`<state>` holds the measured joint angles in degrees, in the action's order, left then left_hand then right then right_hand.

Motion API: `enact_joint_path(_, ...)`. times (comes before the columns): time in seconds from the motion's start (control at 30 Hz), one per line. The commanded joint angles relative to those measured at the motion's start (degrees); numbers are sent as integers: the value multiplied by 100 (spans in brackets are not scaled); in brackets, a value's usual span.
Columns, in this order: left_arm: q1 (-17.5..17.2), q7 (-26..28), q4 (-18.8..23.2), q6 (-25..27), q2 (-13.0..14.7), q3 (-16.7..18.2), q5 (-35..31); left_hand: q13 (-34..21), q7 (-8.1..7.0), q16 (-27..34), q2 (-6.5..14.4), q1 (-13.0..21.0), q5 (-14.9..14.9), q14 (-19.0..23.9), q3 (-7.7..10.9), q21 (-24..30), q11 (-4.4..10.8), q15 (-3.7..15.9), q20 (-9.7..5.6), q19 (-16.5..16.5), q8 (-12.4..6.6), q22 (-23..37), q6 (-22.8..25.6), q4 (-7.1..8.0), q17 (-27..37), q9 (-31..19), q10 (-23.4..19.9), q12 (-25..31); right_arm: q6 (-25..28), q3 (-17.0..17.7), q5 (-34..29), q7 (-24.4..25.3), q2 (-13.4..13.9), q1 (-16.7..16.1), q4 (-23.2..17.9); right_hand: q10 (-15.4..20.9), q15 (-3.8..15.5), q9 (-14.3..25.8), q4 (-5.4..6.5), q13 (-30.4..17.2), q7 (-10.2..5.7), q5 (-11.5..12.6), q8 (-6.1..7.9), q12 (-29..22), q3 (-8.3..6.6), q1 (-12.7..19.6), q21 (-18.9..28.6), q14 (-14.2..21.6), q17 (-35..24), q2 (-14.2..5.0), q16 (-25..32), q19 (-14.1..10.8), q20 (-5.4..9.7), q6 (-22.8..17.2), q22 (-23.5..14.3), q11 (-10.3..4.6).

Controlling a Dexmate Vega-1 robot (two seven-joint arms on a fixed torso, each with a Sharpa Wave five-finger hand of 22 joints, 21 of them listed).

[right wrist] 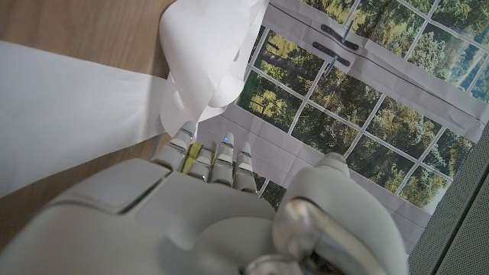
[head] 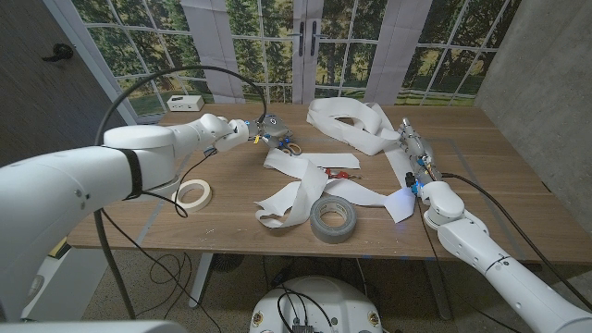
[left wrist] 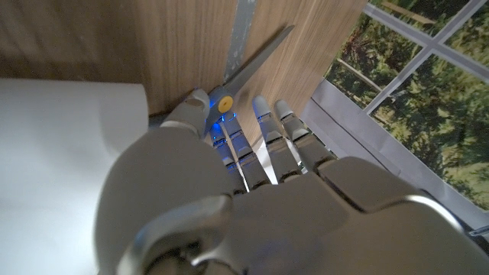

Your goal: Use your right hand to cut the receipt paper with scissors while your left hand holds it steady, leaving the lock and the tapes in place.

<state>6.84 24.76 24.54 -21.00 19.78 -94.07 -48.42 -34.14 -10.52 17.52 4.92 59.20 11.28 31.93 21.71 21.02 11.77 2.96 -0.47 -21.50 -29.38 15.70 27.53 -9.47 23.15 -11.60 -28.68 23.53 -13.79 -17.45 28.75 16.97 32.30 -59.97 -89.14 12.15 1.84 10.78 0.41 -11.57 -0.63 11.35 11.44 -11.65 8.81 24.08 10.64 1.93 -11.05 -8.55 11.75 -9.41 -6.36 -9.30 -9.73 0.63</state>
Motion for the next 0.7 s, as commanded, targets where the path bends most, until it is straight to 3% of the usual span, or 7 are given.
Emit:
enact_joint_path(0.03,-72,-237,-2,201,-41,-7,12,-82,-145,-121,-43,-54,35,-12,35,10,-8,985,-78,46,-180,-19,311,67,-25,-1052,-98,123,81,-44,19,-38,11,64,30,-29,48,20,-6,-25,-23,-14,-11,13,-26,-24,17,-30,-19,5,-25,5,-21,-24,-11,-18)
enact_joint_path(0.2,-101,-308,-2,259,-59,-6,65,-220,-141,-51,23,-27,56,410,47,158,-11,1030,-386,-252,-460,-102,546,32,28,-1178,-472,374,149,-37,39,-3,23,60,-15,-27,47,20,-5,-26,-17,-16,-12,11,-30,-27,18,-33,-20,7,-24,6,-20,-19,-11,-20)
enact_joint_path(0.33,-125,-354,-2,342,-66,-6,102,-381,-160,-44,68,138,105,704,95,280,-9,1050,-519,-454,-617,-153,555,-34,39,-1301,-628,566,174,-45,36,-20,45,74,-26,-38,45,20,-4,-26,-20,-17,-12,13,-36,-28,19,-36,-21,6,-25,6,-20,-18,-11,4)
enact_joint_path(0.7,-156,-419,-2,441,-85,-32,113,-521,-156,-194,46,261,153,798,144,225,-11,1054,-370,-188,-721,-215,529,-42,-35,-1347,-538,641,240,-58,60,-9,52,76,-52,-59,10,20,-6,-26,-23,-20,-12,17,-50,-28,18,-42,-22,13,-25,14,-57,-15,-11,-5)
